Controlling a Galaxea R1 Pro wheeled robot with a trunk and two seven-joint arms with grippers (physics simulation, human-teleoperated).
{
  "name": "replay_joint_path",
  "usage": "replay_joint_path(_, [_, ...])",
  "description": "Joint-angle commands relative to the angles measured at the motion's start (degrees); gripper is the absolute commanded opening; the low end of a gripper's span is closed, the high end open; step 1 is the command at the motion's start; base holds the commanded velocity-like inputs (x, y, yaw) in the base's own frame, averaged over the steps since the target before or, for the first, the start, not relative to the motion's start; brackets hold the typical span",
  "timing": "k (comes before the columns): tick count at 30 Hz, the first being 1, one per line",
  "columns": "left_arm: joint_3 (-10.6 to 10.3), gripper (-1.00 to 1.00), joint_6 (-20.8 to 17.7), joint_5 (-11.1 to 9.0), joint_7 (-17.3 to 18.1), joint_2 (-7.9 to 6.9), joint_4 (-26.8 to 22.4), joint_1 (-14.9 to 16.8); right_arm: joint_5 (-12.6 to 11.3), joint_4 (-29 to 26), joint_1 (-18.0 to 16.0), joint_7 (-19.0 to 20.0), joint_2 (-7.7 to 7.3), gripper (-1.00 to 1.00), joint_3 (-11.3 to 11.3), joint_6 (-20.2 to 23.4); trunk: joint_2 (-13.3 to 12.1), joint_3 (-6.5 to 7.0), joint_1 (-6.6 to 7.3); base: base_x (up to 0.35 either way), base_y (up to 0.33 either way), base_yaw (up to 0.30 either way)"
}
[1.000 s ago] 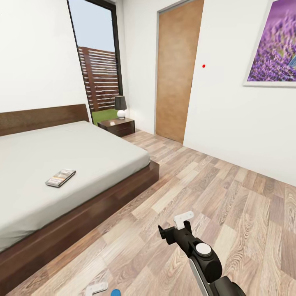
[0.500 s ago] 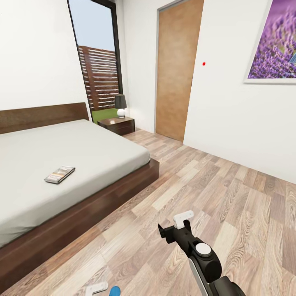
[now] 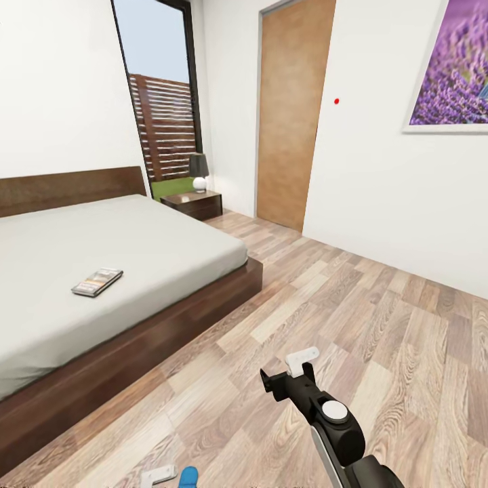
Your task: In the bedroom, move the book from the bed onto either nightstand, and place the two sandals side by side next to the bed.
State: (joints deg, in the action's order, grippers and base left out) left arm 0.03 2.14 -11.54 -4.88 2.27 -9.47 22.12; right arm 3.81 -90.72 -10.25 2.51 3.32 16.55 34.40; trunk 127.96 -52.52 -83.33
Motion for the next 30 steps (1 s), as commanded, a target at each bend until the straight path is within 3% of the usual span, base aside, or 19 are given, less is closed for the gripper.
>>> replay_joint_path(1, [0.0,1.0,0.4,-0.3,-0.1,0.02,0.0,0.0,0.4,-0.1,0.0,0.3,0.02,1.0,0.0,0.3,0.4,-0.24,-0.22,0.0,0.0,0.0])
replay_joint_path(30, [-0.4,1.0,1.4,-0.2,-1.3,-0.09,-0.2,0.1,0.5,0.1,0.0,-0.2,0.13,1.0,0.1,0.5,12.1,-5.44,-6.58,0.0,0.0,0.0])
